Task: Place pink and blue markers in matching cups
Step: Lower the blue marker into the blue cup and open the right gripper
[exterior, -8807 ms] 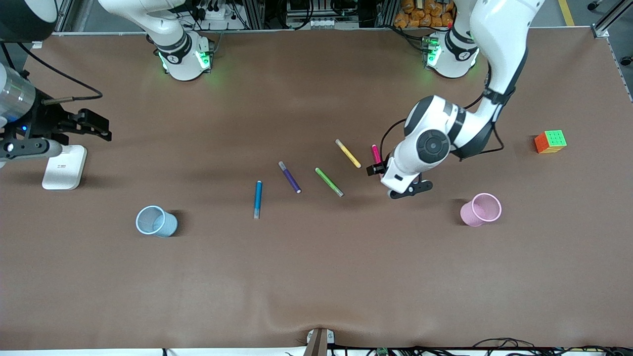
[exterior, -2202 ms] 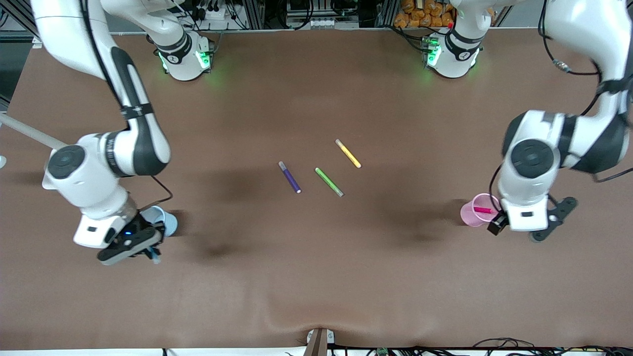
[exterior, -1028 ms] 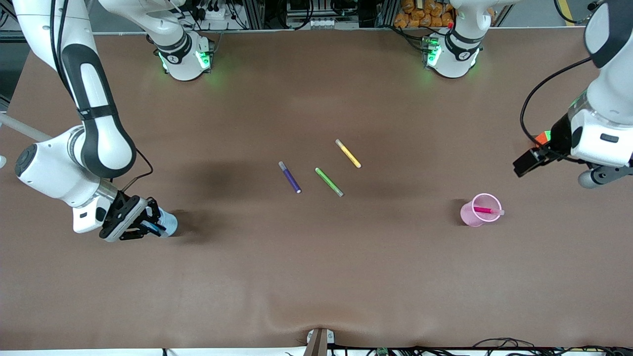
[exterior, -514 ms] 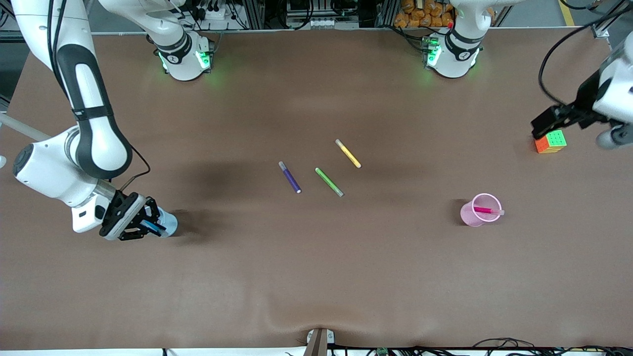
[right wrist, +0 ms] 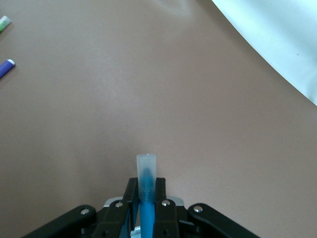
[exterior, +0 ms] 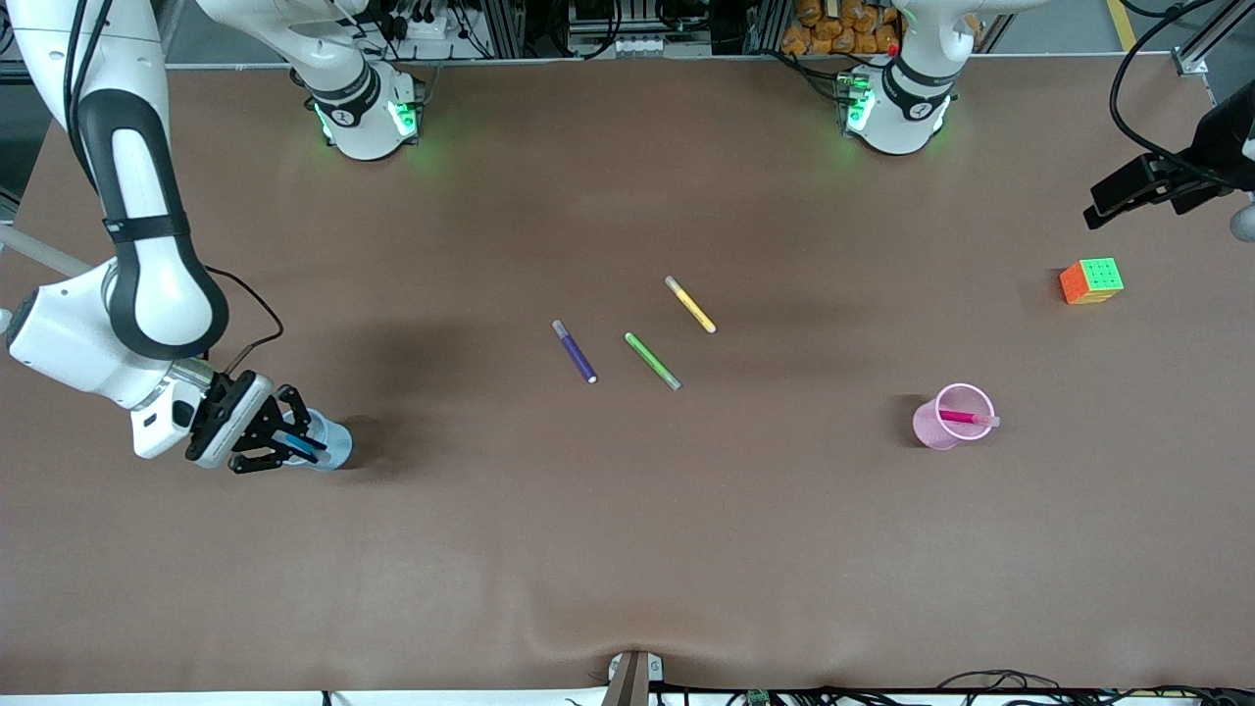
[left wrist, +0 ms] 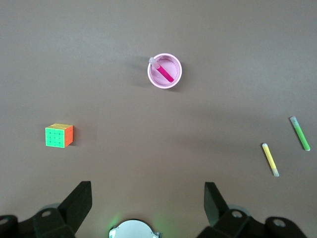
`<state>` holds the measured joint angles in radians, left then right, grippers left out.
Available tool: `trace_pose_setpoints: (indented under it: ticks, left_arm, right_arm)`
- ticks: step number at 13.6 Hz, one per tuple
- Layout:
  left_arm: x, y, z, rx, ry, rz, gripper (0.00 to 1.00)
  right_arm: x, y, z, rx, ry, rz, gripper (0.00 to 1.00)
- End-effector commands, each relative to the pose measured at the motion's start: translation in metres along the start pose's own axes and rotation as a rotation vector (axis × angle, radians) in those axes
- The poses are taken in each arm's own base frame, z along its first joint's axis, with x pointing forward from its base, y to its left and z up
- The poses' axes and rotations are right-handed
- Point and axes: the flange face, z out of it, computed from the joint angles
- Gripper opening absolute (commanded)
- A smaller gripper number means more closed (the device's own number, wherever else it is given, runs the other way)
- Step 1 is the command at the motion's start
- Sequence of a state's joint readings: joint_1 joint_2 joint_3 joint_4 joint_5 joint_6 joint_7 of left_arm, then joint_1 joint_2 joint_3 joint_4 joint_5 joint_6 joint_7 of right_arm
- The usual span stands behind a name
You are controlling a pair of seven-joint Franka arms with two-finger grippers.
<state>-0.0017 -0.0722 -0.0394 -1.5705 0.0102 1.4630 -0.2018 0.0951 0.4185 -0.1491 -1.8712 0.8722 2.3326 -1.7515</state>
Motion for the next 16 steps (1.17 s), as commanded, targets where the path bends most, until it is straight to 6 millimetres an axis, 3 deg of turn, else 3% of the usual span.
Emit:
trace_pose_setpoints:
  ticks: [1, 11, 16]
  left_arm:
    - [-0.007, 0.002, 0.000, -0.008, -0.005, 0.019, 1.00]
    - [-0.015, 0.010, -0.002, 0.050, -0.011, 0.032, 1.00]
    - [-0.016, 0.010, -0.002, 0.051, -0.018, 0.032, 1.00]
  right_arm:
    - [-0.010, -0.002, -0.004, 0.031, 0.096, -0.039, 0.00]
    - [-0.053, 0.006, 0.007, 0.125, 0.291, -0.090, 0.00]
    - [-0.070, 0.011, -0.002, 0.156, 0.368, -0.105, 0.00]
